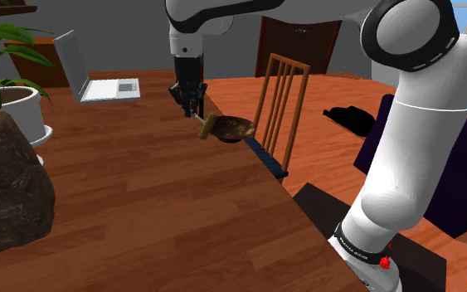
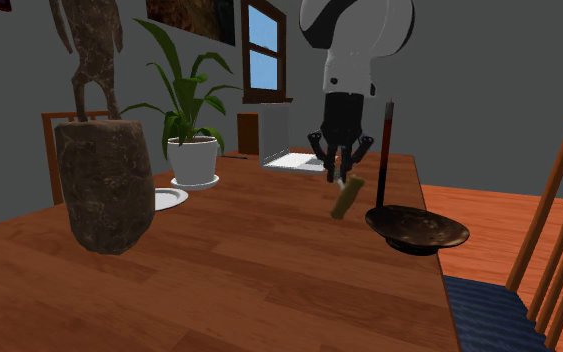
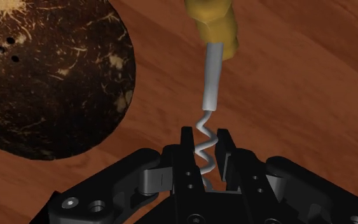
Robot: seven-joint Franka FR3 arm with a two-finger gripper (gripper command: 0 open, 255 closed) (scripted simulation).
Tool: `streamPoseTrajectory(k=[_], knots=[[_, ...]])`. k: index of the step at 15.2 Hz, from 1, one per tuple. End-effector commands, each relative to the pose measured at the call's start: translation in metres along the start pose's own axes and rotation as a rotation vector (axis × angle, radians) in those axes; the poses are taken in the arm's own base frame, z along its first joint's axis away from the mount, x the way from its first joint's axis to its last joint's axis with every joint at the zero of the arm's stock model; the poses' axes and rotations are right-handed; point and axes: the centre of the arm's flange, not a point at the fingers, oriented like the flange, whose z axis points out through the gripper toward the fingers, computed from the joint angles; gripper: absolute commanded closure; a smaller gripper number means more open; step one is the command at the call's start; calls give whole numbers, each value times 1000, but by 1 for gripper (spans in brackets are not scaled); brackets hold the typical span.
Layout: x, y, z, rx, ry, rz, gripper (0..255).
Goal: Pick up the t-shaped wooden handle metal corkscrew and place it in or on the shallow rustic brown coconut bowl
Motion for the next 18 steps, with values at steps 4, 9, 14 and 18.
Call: streamPoseTrajectory(k=[4, 9, 14, 18], knots=[[-10, 67, -6, 1, 0, -1, 255], [-20, 132, -10, 1, 0, -1, 255], [-24, 165, 4, 1, 0, -1, 255], [-21, 167, 25, 1, 0, -1, 255]])
